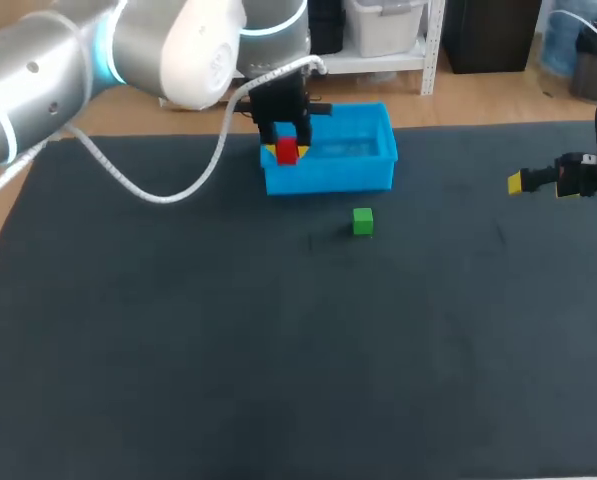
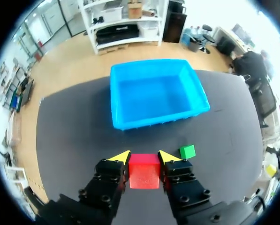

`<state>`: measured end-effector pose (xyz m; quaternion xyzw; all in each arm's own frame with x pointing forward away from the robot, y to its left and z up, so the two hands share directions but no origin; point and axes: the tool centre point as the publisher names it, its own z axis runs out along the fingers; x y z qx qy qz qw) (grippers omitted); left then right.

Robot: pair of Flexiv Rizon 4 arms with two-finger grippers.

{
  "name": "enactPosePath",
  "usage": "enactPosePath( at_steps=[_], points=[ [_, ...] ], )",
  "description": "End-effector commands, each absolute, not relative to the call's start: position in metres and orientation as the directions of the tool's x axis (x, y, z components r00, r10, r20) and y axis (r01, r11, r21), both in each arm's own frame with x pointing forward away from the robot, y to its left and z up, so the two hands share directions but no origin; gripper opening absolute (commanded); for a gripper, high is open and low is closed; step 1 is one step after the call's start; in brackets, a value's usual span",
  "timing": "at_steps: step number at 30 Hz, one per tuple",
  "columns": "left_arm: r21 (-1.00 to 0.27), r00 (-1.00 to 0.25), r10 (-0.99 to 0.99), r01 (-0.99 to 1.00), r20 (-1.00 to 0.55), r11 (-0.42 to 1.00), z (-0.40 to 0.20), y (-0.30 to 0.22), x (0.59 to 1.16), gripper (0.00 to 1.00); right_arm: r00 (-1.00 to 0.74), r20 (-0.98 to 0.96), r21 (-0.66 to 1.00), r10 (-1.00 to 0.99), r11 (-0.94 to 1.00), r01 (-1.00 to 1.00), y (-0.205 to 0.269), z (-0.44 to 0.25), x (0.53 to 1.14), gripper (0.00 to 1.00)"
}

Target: Use the left arm to pick the red cube and place it into the blue plastic box first, then use the right arm to grasp the green cube and put it into the same blue plastic box after the first action is fully finished.

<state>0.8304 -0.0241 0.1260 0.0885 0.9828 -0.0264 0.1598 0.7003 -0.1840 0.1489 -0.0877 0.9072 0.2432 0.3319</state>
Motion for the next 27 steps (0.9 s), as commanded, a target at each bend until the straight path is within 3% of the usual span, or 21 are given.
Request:
enactPosePath(
  at_steps=[1,27],
  points=[
    [-0.067,-0.886,0.176,0.226,-0.429,0.972,0.128,-0.011,0.82,0.0,-0.765,-0.644,0.382,0.001,0.867,-0.32,-0.184,0.149,0.7,1.0],
    [-0.085,-0.775,0.287,0.4,-0.563,0.913,0.141,0.009,0.817,0.0,-0.765,-0.644,0.382,0.001,0.867,-0.32,-0.184,0.149,0.7,1.0]
  ],
)
